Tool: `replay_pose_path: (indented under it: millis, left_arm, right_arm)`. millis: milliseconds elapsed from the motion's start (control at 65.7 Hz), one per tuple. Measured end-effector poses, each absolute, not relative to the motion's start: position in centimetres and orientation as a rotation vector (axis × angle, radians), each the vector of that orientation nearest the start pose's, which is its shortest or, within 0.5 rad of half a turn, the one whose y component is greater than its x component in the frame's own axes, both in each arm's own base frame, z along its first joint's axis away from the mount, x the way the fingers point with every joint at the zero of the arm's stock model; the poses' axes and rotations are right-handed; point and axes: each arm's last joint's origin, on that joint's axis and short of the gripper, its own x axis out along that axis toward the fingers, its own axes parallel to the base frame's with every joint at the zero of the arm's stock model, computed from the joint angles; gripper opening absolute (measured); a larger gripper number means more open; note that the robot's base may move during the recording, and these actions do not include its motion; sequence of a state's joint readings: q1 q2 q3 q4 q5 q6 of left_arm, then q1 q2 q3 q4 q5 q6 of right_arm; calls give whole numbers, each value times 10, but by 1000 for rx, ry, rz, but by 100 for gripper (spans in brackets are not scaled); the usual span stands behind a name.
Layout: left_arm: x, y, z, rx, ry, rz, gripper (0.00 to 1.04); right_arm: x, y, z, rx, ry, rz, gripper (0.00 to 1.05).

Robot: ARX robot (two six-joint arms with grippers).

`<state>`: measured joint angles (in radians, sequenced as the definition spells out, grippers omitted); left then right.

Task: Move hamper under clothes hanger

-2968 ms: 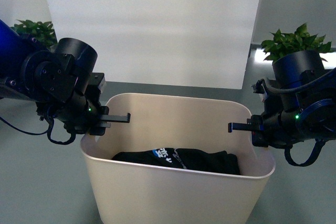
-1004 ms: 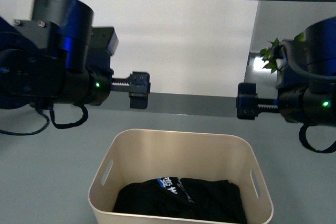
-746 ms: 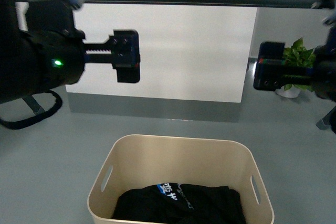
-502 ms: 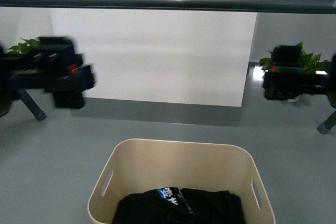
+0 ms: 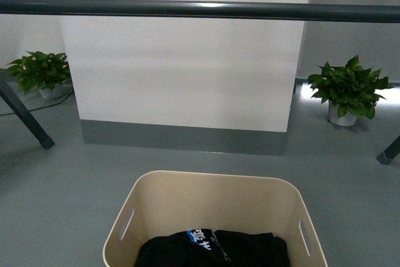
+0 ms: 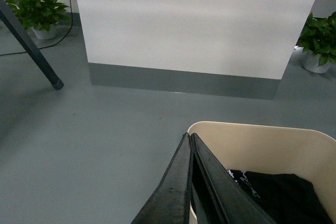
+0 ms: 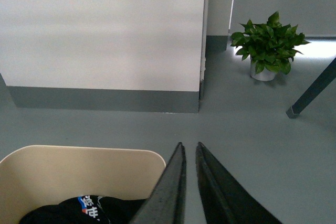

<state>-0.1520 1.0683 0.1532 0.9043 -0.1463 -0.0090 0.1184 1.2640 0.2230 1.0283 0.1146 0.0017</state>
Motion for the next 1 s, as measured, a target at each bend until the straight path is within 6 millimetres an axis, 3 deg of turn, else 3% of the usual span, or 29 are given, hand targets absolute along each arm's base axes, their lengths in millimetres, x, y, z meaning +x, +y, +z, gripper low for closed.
replay_pose_path:
  millis: [198, 335, 487, 1004]
  left_arm:
    - [168, -16, 170, -7, -2, -5, 3]
    - [158, -12, 161, -5, 21, -6, 3]
    - [148, -1, 164, -6, 9, 2, 3]
    - [125, 0, 172, -6, -18, -3, 3]
  right_arm:
    - [188, 14, 160, -2, 26, 2, 2]
    - [177, 8, 161, -1, 19, 23, 2]
    - [163, 0, 162, 0, 17, -3, 2]
    - [132, 0, 166, 0, 3, 1, 2]
